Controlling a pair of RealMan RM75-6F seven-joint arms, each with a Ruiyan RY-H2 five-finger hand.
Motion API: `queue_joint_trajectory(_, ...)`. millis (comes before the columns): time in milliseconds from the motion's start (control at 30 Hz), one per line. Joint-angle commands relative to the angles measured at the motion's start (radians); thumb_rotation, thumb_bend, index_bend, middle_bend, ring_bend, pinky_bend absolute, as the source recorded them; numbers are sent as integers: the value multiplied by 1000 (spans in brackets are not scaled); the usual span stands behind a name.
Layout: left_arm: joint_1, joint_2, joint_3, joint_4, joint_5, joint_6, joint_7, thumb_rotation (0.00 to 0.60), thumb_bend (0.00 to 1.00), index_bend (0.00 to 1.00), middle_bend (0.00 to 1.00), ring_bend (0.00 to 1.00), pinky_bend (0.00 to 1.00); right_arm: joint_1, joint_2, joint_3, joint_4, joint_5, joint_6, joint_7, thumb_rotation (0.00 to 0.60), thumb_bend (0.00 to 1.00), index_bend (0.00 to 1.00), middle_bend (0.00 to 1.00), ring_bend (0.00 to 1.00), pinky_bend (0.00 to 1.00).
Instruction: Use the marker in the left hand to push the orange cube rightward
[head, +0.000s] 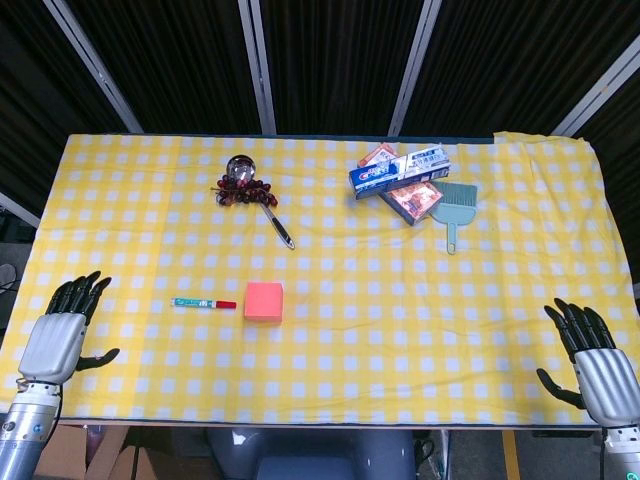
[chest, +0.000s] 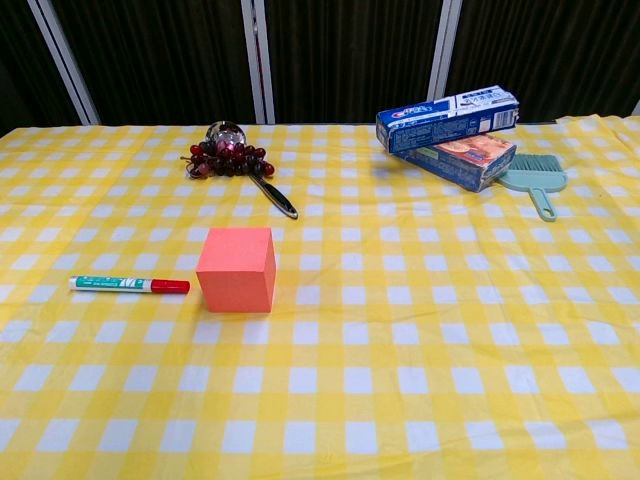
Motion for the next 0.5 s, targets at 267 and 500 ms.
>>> queue_joint_trajectory(267,-2,-3,2,-5,-3,-7,9,600,99,0,0,0,0,-2,1,-2,4,-2,4,6,600,342,0,0,0,45)
queue_joint_trajectory(500,-23,-10,-10,8,-28,-40,22,600,104,19,0,0,0,1,-1,-2,3,-5,-1,0,600,341,0,0,0,45)
